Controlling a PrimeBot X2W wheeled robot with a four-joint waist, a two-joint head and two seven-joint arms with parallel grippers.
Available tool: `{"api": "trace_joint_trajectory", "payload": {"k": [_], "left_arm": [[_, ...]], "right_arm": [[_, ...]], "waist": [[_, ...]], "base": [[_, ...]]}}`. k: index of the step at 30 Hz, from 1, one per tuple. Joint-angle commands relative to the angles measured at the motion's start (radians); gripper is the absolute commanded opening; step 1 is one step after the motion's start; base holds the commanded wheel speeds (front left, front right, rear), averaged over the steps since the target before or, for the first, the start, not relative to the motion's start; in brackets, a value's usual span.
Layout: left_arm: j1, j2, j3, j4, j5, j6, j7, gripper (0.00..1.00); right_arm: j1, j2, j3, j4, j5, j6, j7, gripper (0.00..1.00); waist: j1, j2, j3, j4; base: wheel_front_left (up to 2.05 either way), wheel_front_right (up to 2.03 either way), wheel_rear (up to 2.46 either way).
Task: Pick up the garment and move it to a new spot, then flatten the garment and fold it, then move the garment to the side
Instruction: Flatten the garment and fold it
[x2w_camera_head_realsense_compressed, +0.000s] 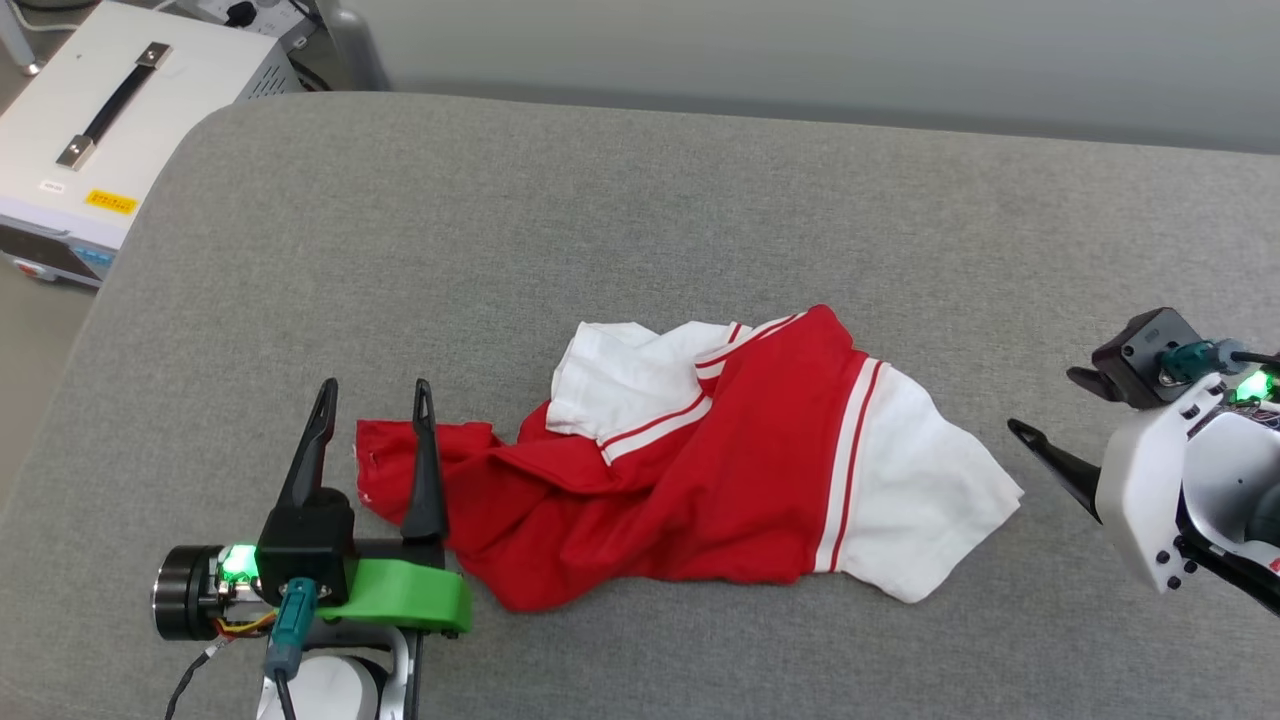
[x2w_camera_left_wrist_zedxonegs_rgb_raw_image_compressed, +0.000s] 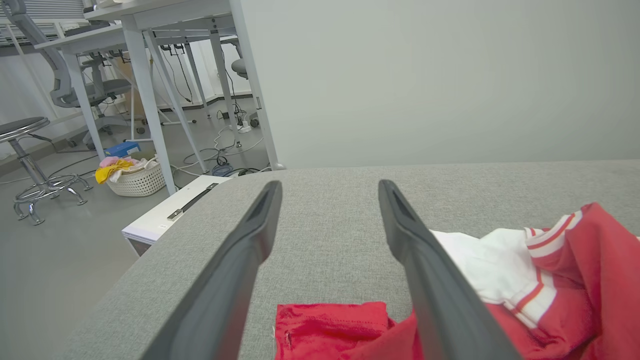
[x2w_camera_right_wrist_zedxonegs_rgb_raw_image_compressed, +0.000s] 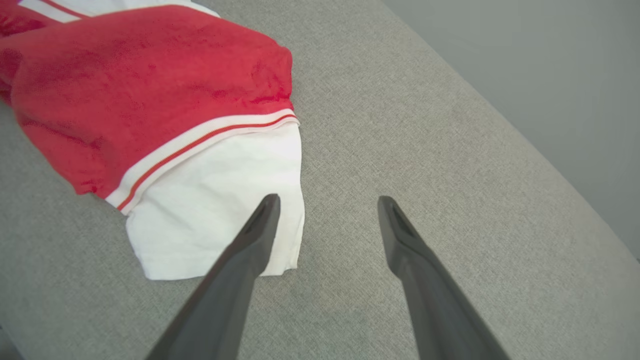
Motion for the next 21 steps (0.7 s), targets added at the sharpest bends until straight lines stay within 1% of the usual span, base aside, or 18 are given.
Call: {"api": "trace_joint_trajectory", "payload": {"k": [1,4,7,14,21], "left_arm": [[0.006,-0.016,0.016,-0.005,0.017,-0.016,-0.006,1.00],[-0.001,-0.048,0.042,-0.009,0.047,-0.044,-0.006,1.00],[-0.007,-0.077,0.064,-0.012,0.072,-0.068,-0.006,1.00],[-0.037,-0.125,0.112,-0.016,0.116,-0.118,-0.006,1.00],[-0.051,-0.156,0.140,-0.015,0.151,-0.152,-0.006,1.00]], "right_arm": [[-0.029,-0.015,0.027,-0.002,0.030,-0.001,0.037,1.00],[-0.072,-0.047,0.099,0.009,0.058,-0.001,0.107,1.00],[-0.110,-0.048,0.157,0.032,0.085,-0.001,0.149,1.00],[-0.177,0.004,0.242,0.148,0.113,-0.001,0.141,1.00],[-0.176,0.041,0.390,0.281,0.128,-0.001,0.114,1.00]], "waist": [[0.0001,0.0000,0.024,0.014],[0.0001,0.0000,0.048,0.026],[0.0001,0.0000,0.078,0.036],[0.0001,0.0000,0.142,0.053],[0.0001,0.0000,0.168,0.052]], "base": [[0.00,0.00,0.00],[0.00,0.00,0.00],[0.00,0.00,0.00],[0.00,0.00,0.00],[0.00,0.00,0.00]]}}
